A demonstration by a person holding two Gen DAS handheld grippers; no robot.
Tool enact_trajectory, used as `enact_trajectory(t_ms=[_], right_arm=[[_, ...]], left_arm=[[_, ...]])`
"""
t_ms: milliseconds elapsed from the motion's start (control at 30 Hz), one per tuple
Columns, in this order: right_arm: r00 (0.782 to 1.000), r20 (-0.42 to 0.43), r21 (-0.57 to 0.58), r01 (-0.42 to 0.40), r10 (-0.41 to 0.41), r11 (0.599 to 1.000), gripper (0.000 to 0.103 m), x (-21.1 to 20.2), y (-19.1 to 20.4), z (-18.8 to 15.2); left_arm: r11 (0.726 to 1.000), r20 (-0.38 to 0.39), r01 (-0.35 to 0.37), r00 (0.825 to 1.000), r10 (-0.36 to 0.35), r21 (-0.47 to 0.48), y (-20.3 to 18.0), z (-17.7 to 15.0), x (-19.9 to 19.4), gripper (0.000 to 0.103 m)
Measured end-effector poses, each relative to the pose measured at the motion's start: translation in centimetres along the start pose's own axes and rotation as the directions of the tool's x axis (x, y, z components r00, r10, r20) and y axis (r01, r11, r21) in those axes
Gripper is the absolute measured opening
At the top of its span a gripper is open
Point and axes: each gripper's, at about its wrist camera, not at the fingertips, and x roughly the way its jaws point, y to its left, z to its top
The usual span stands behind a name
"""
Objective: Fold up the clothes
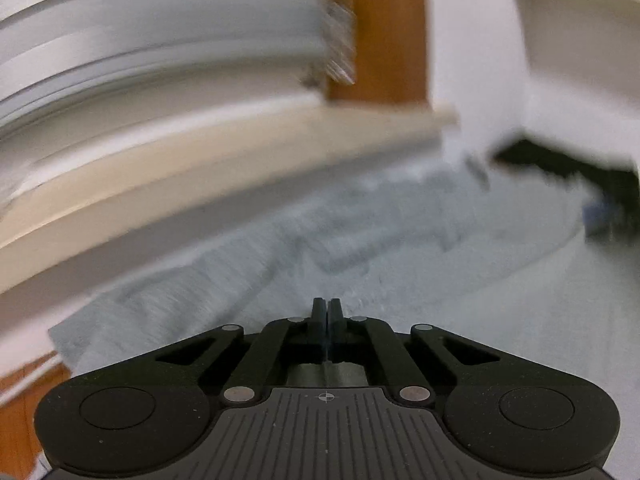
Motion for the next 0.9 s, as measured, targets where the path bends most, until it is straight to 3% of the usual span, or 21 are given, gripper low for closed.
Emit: enact_trajectory(t_ms=[100,200,367,633,900], right_arm=[[1.000,0.010,0.037,-0.015,0.015,0.999,0.073,-0.1,-0.6,0.0],[1.000,0.016,0.055,-0.025,0.024,0.998,0.073,-0.2,-0.8,-0.1],[1.000,0.013,0.046,-0.019,0.018,0.999,0.074,-0.2,-0.6,0.0],[1.000,0.012,0.046,-0.016,0.016,0.999,0.074,-0.1,-0.7,0.0],[1.000,0.012,0.050,-0.007,0.007,0.999,0.074,-0.1,-0.6,0.0]], left_arm=[[1.000,-0.014,0.010,1.000,-0.010,-0.023,0.3,0.3,0.2,0.002],[0.999,-0.019,-0.038,0.999,0.037,-0.009,-0.1,0.0,0.3,0.009],[0.999,-0.048,-0.027,0.998,0.028,0.020,0.0,-1.3,-0.8,0.045],[0.997,-0.089,-0.062,0.994,0.066,0.052,0.9,-4.3,-4.5,0.046],[1.000,-0.069,-0.027,0.997,0.027,-0.001,0.3,-6.3,-9.4,0.052]])
